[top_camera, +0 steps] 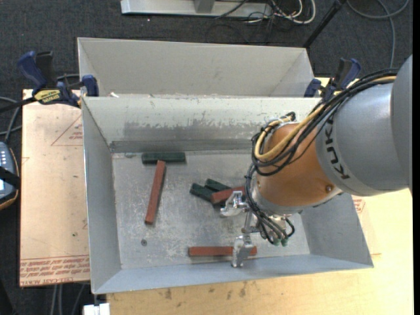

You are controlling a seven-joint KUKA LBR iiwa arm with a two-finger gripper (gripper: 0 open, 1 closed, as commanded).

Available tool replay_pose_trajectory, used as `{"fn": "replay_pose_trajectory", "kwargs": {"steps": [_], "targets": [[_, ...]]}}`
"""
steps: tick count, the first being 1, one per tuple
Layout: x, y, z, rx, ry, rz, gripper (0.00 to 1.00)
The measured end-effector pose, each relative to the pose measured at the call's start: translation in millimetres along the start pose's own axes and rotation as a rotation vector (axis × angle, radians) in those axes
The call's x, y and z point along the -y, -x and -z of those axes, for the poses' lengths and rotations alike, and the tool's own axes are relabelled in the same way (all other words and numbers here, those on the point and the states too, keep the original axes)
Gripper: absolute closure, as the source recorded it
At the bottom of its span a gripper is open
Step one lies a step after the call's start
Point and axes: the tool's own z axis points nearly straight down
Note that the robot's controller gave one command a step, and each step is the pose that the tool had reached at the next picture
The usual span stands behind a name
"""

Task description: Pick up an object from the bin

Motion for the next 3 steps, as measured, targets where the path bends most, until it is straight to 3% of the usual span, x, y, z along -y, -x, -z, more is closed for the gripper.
{"fn": "replay_pose_trajectory", "kwargs": {"steps": [1,2,3], "targets": [[0.0,0.0,0.0,0.000,0.000,0.000,0.00],[-13.0,0.4,-25.3,0.008,-0.003,0.114,1.00],[-12.9,0.4,-25.3,0.008,-0.003,0.114,1.00]]}}
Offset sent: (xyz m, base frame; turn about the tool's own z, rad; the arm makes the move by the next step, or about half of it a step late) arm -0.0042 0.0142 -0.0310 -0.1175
